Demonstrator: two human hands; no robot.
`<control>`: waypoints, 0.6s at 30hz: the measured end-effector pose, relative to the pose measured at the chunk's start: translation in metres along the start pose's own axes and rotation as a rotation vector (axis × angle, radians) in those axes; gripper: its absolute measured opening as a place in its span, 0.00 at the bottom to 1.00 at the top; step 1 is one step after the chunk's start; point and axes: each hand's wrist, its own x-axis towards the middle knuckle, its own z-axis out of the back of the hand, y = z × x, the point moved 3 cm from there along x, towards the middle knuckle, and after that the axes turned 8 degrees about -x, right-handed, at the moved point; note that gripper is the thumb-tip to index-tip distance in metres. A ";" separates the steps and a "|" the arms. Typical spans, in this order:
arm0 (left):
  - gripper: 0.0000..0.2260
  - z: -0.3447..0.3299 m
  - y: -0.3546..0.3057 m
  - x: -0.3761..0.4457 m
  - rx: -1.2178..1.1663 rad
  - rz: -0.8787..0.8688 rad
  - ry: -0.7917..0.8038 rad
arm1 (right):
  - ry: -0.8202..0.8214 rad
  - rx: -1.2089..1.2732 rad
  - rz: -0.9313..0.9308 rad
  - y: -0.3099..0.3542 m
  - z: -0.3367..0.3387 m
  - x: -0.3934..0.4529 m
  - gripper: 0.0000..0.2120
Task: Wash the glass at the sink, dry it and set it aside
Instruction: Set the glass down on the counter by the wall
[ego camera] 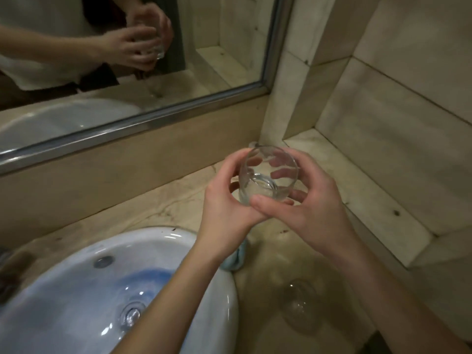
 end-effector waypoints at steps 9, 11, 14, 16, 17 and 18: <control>0.35 -0.063 0.014 0.029 0.040 -0.005 0.200 | -0.218 -0.033 -0.070 -0.034 0.052 0.013 0.29; 0.40 -0.076 0.020 0.033 0.074 -0.002 0.252 | -0.265 -0.050 -0.099 -0.046 0.062 0.017 0.31; 0.43 -0.091 0.028 0.038 0.133 -0.008 0.282 | -0.335 -0.067 -0.148 -0.062 0.076 0.023 0.32; 0.43 -0.098 0.035 0.043 0.173 -0.006 0.273 | -0.383 -0.082 -0.170 -0.072 0.086 0.027 0.32; 0.42 -0.100 0.039 0.045 0.193 -0.002 0.268 | -0.403 -0.093 -0.179 -0.076 0.090 0.029 0.32; 0.41 -0.103 0.043 0.047 0.210 0.000 0.264 | -0.423 -0.100 -0.188 -0.081 0.094 0.031 0.32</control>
